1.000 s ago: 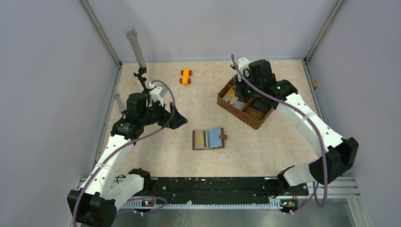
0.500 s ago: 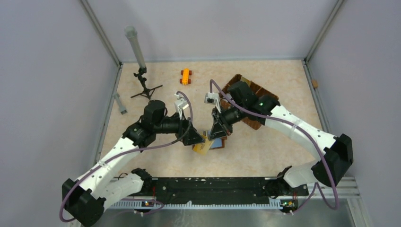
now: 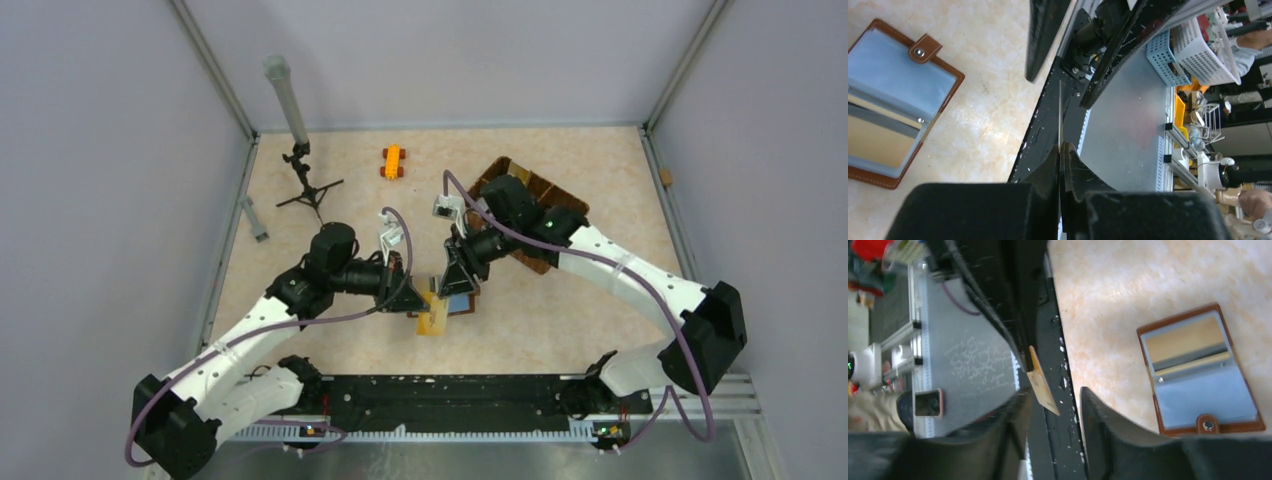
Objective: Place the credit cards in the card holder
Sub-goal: Pick up the credit card from the storage box.
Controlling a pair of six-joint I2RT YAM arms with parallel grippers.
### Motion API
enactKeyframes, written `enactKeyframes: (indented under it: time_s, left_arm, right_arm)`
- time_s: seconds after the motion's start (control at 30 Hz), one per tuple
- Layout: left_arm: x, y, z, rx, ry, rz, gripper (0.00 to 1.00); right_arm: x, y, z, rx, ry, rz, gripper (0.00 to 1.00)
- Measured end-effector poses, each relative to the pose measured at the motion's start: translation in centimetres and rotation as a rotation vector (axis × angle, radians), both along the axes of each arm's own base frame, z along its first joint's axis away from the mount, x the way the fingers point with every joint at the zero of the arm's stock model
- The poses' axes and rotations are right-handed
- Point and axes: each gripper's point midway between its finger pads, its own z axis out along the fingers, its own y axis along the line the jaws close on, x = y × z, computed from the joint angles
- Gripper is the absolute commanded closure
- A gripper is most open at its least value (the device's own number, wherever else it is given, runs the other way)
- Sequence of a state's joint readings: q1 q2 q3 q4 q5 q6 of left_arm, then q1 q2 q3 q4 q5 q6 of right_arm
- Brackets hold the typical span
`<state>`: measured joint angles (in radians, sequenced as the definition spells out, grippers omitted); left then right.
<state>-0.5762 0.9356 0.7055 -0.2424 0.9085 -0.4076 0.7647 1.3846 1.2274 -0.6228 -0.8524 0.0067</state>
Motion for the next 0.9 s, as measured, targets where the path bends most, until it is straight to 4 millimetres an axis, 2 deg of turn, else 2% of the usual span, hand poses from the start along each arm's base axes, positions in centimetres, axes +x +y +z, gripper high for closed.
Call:
enactKeyframes:
  time_s: [0.07, 0.17, 0.3, 0.4, 0.53, 0.67, 0.8, 0.9]
  left_arm:
    - [0.1, 0.1, -0.9, 0.017, 0.018, 0.027, 1.00]
    - [1.1, 0.6, -3.3, 0.066, 0.068, 0.139, 1.00]
    - [3.1, 1.0, -7.0, 0.130, 0.168, 0.307, 1.00]
    - [4.4, 1.1, -10.1, 0.180, 0.254, 0.401, 1.00]
    - [6.0, 0.8, -12.6, 0.212, 0.332, 0.476, 1.00]
    - [7.2, 0.3, -13.3, 0.199, 0.351, 0.508, 1.00]
    - [7.9, 0.3, -14.0, 0.202, 0.365, 0.528, 1.00]
    - [8.2, 0.5, -14.2, 0.204, 0.365, 0.540, 1.00]
  right_arm:
    - [1.0, -0.2, -1.3, -0.037, -0.001, -0.066, 0.39]
    - [2.6, -1.0, -4.0, -0.099, 0.024, -0.199, 0.35]
    - [4.9, -4.9, -9.2, -0.212, 0.109, -0.483, 0.32]
    - [5.2, -7.2, -12.4, -0.276, 0.174, -0.648, 0.32]
    - [4.5, -8.4, -15.8, -0.317, 0.268, -0.774, 0.32]
    - [5.0, -8.7, -16.9, -0.309, 0.303, -0.867, 0.33]
    - [6.4, -7.7, -16.6, -0.250, 0.309, -0.912, 0.36]
    - [7.1, -7.0, -17.1, -0.237, 0.317, -0.928, 0.36]
